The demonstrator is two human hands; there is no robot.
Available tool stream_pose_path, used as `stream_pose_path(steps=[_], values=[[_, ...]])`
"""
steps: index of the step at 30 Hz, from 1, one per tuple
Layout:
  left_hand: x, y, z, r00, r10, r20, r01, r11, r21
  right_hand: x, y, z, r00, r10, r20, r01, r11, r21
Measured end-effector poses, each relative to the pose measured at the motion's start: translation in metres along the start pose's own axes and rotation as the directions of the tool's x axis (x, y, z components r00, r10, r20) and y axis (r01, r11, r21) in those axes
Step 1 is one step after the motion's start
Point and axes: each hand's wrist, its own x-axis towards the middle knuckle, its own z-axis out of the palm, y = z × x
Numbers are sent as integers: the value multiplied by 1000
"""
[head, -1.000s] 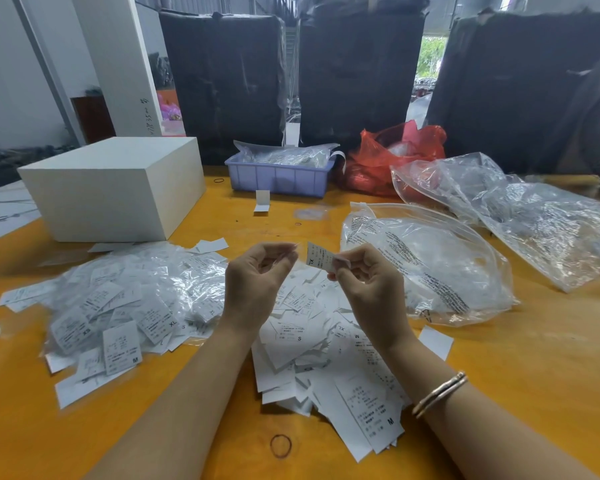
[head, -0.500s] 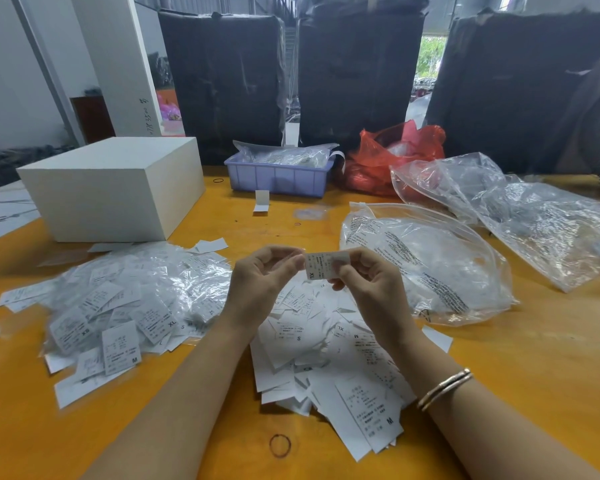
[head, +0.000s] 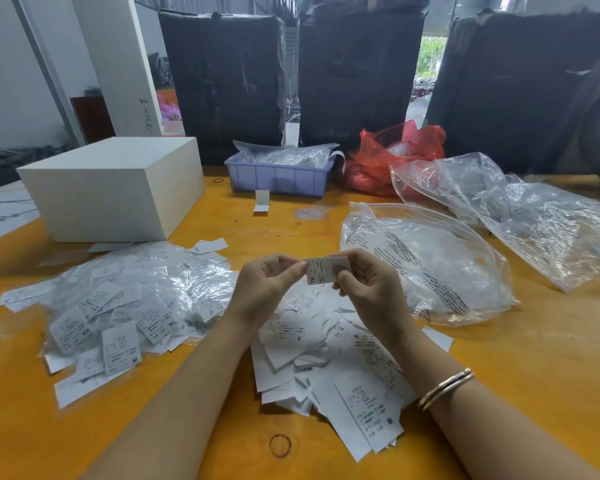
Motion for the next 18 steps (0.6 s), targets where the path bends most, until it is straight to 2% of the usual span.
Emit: stream_pose_path(steps=[3, 8, 14, 18], values=[[0, -1, -1, 1000, -5, 15, 5, 1000, 0, 0, -1, -1, 1000, -10, -30, 9, 999, -46], [-1, 0, 0, 1000, 16, 8, -16, 1000, 2, 1, -1, -3, 995, 79, 66, -78, 997, -14], [-2, 2, 2, 1000, 16, 8, -16, 998, 59, 2, 2, -4, 983, 168, 77, -180, 966, 186], [-2, 2, 2, 1000, 11, 21, -12, 999, 48, 0, 2, -2, 977, 147, 157, -166, 979, 116]])
